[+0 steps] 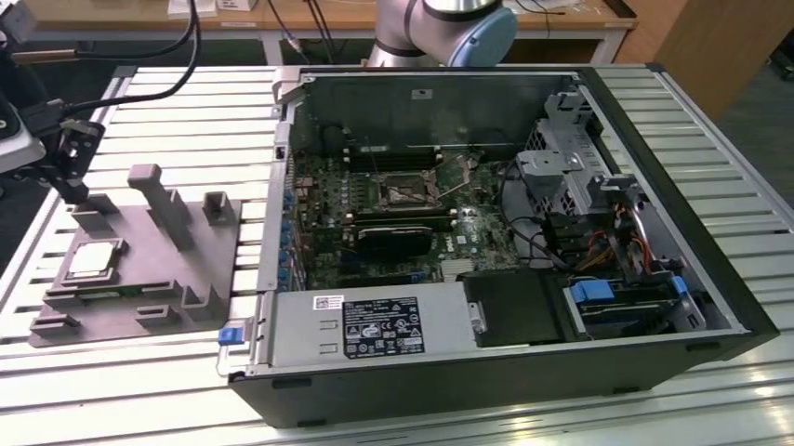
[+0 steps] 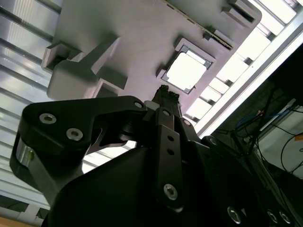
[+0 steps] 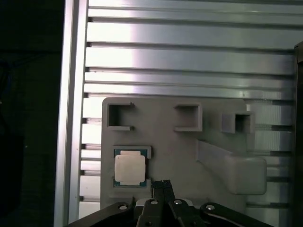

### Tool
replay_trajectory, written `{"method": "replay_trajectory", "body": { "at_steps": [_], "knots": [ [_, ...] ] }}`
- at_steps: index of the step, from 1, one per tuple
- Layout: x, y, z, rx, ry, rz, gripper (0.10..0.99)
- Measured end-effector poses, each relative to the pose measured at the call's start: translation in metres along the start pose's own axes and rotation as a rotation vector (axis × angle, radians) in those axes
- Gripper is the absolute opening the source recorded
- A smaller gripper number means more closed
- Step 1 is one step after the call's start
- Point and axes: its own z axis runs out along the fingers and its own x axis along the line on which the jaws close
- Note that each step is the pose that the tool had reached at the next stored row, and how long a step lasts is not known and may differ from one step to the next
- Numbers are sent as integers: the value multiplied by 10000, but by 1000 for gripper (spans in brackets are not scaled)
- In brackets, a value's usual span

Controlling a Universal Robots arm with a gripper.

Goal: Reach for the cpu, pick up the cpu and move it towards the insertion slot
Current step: 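Pick up the cpu and move it towards the insertion slot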

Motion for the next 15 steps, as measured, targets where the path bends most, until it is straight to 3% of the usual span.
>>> {"method": "replay_trajectory", "body": {
  "at_steps": [9,15],
  "knots": [
    [84,-22,151,1,1,-1,106],
    [187,-29,252,1,1,-1,106]
  ]
}}
